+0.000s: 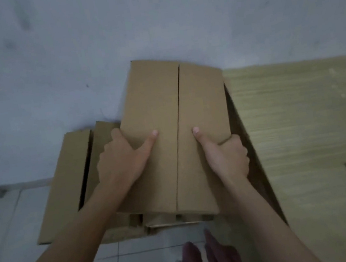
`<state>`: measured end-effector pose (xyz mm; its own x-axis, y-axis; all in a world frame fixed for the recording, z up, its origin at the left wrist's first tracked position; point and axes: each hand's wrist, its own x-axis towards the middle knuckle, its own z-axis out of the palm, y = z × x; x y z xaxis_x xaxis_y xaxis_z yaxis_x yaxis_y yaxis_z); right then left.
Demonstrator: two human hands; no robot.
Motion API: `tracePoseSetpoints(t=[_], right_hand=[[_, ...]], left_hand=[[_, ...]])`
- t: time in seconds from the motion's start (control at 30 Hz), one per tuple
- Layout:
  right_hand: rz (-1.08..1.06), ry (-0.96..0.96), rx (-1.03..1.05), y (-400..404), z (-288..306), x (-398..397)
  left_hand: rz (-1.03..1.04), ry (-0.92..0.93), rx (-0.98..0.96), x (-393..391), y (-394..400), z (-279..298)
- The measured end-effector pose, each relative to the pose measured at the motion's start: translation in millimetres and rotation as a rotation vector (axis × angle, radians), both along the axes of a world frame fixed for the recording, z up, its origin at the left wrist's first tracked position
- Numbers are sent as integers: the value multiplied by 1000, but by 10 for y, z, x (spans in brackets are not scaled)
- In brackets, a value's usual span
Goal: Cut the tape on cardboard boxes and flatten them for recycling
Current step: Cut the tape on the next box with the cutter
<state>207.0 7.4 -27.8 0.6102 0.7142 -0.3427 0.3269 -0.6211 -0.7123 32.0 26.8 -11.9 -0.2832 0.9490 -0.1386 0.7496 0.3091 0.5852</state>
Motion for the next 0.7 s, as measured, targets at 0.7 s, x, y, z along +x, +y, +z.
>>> tracePoseSetpoints(t=[0.7], right_hand=[[-237, -204, 158, -1679, 1426, 3015]], left_hand=[[-590, -395, -20, 2719, -1180, 1188]])
